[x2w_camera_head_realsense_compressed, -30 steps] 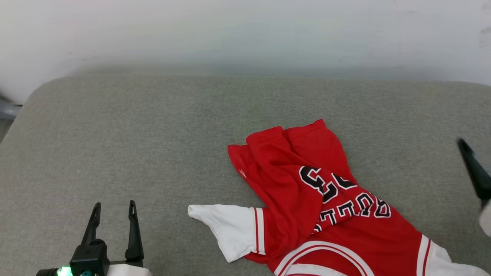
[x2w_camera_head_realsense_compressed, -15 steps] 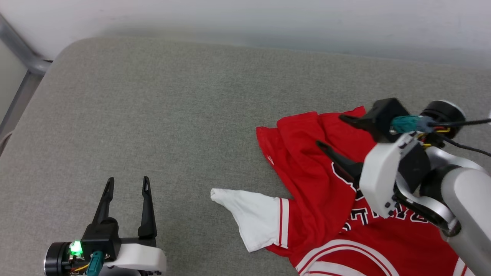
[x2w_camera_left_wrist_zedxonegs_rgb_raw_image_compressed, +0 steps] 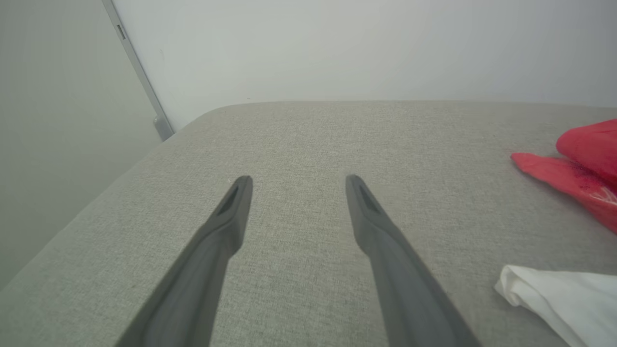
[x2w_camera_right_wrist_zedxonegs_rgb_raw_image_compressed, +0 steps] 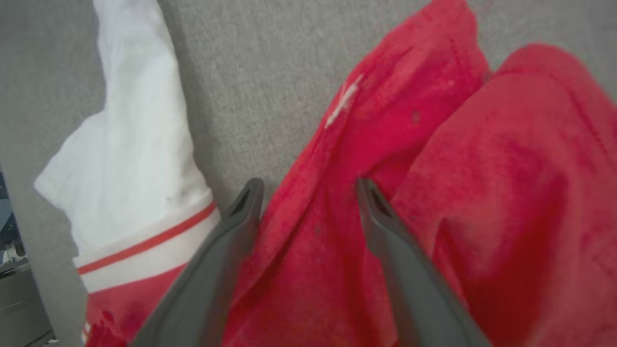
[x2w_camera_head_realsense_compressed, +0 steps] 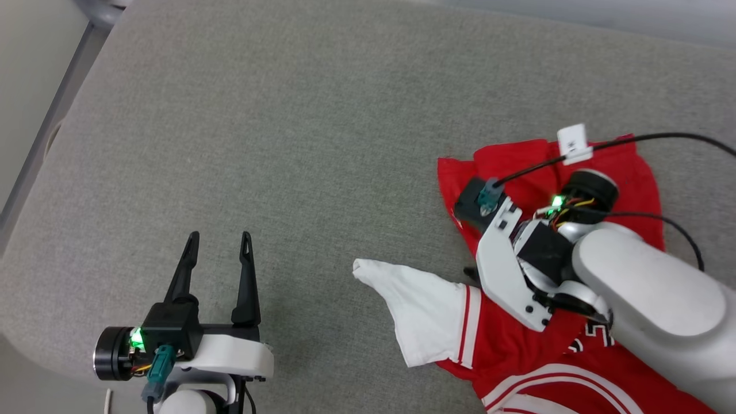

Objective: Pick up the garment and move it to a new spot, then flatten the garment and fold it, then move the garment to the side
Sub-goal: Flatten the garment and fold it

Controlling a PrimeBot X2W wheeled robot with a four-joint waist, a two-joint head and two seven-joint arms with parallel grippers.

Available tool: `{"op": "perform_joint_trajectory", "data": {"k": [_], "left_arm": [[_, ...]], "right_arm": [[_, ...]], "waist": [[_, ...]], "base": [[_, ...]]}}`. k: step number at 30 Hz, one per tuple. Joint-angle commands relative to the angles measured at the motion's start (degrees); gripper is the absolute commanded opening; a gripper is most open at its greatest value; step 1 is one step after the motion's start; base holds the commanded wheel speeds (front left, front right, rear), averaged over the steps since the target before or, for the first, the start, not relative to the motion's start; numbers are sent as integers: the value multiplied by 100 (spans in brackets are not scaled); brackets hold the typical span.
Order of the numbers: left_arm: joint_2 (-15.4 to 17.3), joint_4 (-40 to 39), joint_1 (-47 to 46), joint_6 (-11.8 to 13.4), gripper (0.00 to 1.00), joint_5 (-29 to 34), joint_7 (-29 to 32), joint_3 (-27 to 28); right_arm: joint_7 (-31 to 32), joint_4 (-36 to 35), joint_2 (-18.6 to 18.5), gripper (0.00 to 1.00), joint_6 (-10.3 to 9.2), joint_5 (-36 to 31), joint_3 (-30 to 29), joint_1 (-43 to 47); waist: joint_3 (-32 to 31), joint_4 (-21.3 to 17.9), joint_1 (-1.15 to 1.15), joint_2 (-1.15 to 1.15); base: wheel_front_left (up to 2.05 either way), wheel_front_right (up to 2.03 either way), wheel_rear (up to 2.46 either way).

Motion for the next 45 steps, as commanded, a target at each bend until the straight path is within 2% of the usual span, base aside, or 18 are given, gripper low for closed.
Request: {"op": "perform_joint_trajectory", "data": {"k": [1,7,8,9,11,19,26,30,34,41,45], "left_arm": [[-10,20,-90,20,100,-21,-13,-21],[-17,76,-159,59,100,-70,-13,-87],[-17,84,-163,66,100,-71,-13,-79],[-18,94,-161,73,100,-72,-13,-70],[-18,114,-150,69,100,-63,-13,-38],[-18,108,25,55,100,39,-13,97],[-17,56,100,21,100,80,-13,129],[-19,9,18,-13,100,63,-13,91],[-18,3,-144,-27,100,18,-13,5],[-19,74,-364,102,100,-153,-13,-288],[-19,94,-427,168,100,-206,-13,-329]], "right_arm": [[20,140,27,100,-6,-17,146,-91],[-14,880,36,100,-6,-3,963,8],[-96,931,38,47,-6,40,1016,-9],[-199,955,52,0,-6,80,1045,-44],[-467,934,55,0,-6,132,1052,-166],[-1808,463,77,0,-7,245,270,-538],[-2064,42,99,0,-7,102,-303,-629],[-2047,128,255,0,-7,-134,-738,-907],[-1960,813,509,0,-8,-447,-1128,-1289],[-1871,2862,798,0,-7,-1191,-1660,-1840],[-1776,3838,810,0,-7,-1620,-1700,-1999]], "waist": [[113,97,-1,0],[184,153,-1,0],[179,147,-1,0],[166,131,-1,0],[127,90,-1,0],[-183,-157,-1,0],[-264,-250,-1,0],[-144,-204,-1,0],[74,-85,-1,0],[420,179,-1,0],[517,250,-1,0]], "base": [[0,0,0],[0,0,0],[0,0,0],[0,0,0],[0,0,0],[0,0,0],[0,0,0],[0,0,0],[0,0,0],[0,0,0],[0,0,0]]}}
